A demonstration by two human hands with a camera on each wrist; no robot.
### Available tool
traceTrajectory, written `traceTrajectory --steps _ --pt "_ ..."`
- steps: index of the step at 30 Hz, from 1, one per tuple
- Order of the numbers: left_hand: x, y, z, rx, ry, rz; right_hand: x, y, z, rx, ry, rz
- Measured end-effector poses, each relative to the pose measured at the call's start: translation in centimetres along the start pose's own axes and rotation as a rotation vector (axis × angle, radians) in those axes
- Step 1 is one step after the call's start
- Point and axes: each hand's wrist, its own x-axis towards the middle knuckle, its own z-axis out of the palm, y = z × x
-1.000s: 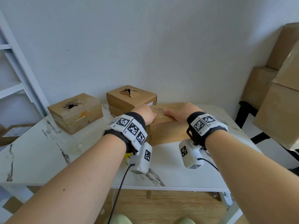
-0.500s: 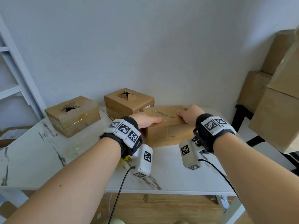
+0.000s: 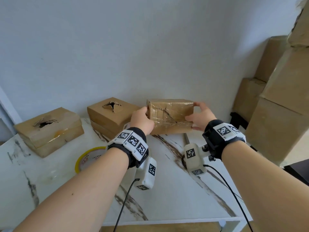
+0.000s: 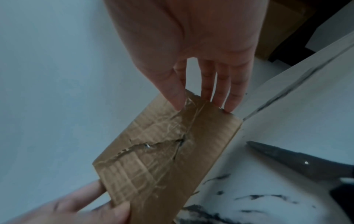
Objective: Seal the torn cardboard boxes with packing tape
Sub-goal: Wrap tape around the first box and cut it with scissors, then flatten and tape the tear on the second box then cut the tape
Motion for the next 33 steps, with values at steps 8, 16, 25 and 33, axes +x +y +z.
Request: traceTrajectory --steps 8,16,25,33 --pt "2.8 0.6 3.4 -0.088 -0.074 -0.074 3.7 1.1 1.0 -0.007 0.048 0.008" --pt "4.7 0.1 5.0 -0.034 -0.12 0.007 6.4 1.3 0.7 -0.003 0.059 0.004" --pt "4.0 2.0 3.0 -0.009 -0.148 -0.048 5.8 -1.1 0.1 -0.014 0.249 -0.004" --pt "3.3 2.5 -4.5 -0.131 0.212 0.189 3.5 -7.0 3.5 -0.022 0.17 -0.199"
